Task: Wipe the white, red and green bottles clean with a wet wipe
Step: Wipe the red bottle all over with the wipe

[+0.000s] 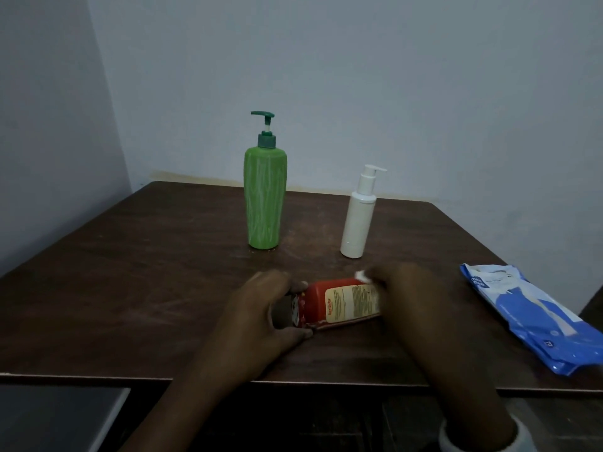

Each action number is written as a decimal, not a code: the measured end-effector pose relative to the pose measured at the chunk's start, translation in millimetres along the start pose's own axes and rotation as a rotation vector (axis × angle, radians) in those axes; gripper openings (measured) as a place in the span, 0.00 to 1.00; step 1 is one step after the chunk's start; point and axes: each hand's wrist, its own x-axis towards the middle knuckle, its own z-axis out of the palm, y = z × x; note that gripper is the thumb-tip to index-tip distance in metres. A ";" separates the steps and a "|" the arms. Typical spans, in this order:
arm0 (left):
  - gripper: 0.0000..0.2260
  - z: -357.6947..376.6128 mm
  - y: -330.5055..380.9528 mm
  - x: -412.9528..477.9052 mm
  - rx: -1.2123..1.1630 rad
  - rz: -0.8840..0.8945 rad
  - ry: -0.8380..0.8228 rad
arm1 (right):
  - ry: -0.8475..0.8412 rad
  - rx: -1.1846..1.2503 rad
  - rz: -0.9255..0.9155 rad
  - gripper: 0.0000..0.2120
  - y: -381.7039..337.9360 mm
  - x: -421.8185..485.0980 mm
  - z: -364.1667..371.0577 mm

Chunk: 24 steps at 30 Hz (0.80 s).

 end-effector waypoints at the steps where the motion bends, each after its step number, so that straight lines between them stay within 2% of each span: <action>1: 0.27 0.4 -0.3 0.4 0.000 -0.003 -0.006 | -0.099 -0.045 0.063 0.26 5.5 0.0 -9.3; 3: 0.27 1.8 -0.2 1.5 0.006 0.005 -0.011 | -0.098 -0.138 0.125 0.30 15.6 4.2 -19.5; 7: 0.30 2.3 -0.7 1.0 0.026 -0.003 -0.019 | -0.066 -0.153 -0.024 0.21 11.2 7.3 17.8; 9: 0.31 2.3 -0.8 1.2 0.030 -0.002 -0.024 | 0.163 -0.064 -0.155 0.18 9.8 6.7 34.0; 11: 0.31 2.7 -1.0 1.9 0.024 -0.001 -0.018 | 0.312 -0.015 -0.382 0.18 3.3 1.6 39.9; 14: 0.31 3.3 -1.9 2.4 0.025 -0.021 -0.018 | 0.344 0.083 -0.307 0.17 9.1 -0.1 22.4; 18: 0.31 4.6 -3.4 2.5 0.014 -0.041 -0.011 | 0.294 -0.099 -0.328 0.14 40.7 3.3 3.3; 24: 0.31 4.5 -0.7 2.8 -0.026 -0.101 -0.014 | 0.265 -0.053 -0.295 0.15 64.7 9.7 3.8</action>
